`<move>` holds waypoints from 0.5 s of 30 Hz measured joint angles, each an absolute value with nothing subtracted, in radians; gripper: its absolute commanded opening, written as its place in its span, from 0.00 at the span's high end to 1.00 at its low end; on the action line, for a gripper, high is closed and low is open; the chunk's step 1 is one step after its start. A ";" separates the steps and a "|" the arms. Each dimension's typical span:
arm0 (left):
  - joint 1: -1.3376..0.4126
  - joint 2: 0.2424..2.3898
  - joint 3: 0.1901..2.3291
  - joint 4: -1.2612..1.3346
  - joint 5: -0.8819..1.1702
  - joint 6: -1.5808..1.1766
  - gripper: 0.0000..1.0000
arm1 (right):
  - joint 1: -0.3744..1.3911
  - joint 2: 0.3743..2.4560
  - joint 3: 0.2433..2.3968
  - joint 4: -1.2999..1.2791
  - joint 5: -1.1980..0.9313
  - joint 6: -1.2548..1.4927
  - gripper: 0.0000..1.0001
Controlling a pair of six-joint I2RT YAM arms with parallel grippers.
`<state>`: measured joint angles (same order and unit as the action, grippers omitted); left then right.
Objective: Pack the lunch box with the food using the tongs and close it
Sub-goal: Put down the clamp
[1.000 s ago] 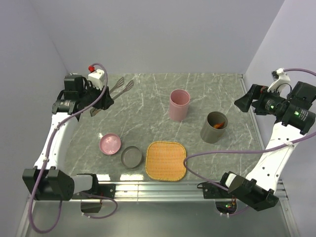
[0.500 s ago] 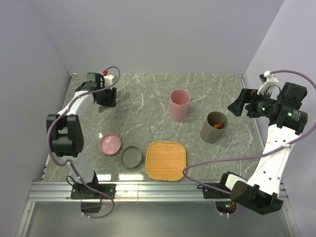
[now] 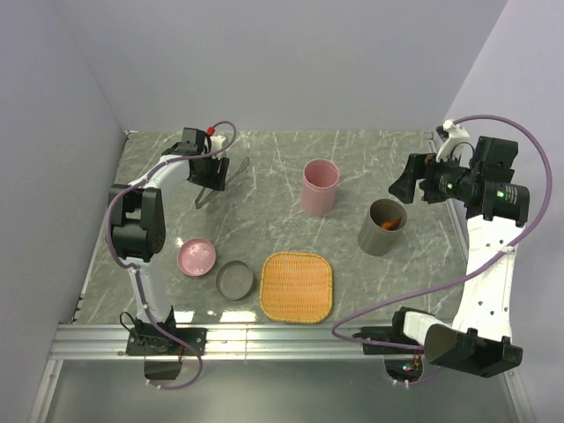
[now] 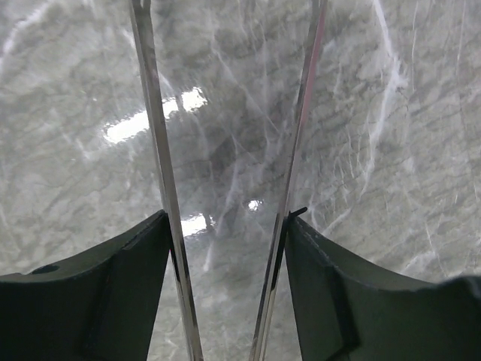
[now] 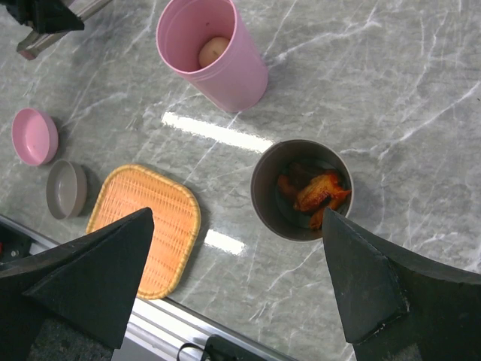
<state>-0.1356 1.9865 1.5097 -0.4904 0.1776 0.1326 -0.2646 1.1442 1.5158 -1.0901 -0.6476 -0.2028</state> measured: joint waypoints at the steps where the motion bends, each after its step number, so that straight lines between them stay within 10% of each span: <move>1: -0.139 1.989 1.510 -0.493 0.178 0.132 0.34 | -0.260 1.144 1.516 -1.090 -0.646 -0.204 0.00; 7: -0.148 2.010 1.517 -0.510 0.180 0.127 0.17 | -0.244 1.144 1.512 -1.071 -0.648 -0.211 0.00; 8: -0.148 2.011 1.517 -0.514 0.182 0.127 0.01 | -0.244 1.144 1.510 -1.066 -0.648 -0.211 0.00; 15: -0.152 1.993 1.520 -0.568 0.262 0.165 0.01 | -0.231 1.145 1.487 -1.031 -0.679 -0.207 0.00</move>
<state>-0.1520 1.9926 1.5196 -0.5682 0.2615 0.1654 -0.2306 1.1450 1.4872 -1.0306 -0.6792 -0.2070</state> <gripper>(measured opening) 0.993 0.996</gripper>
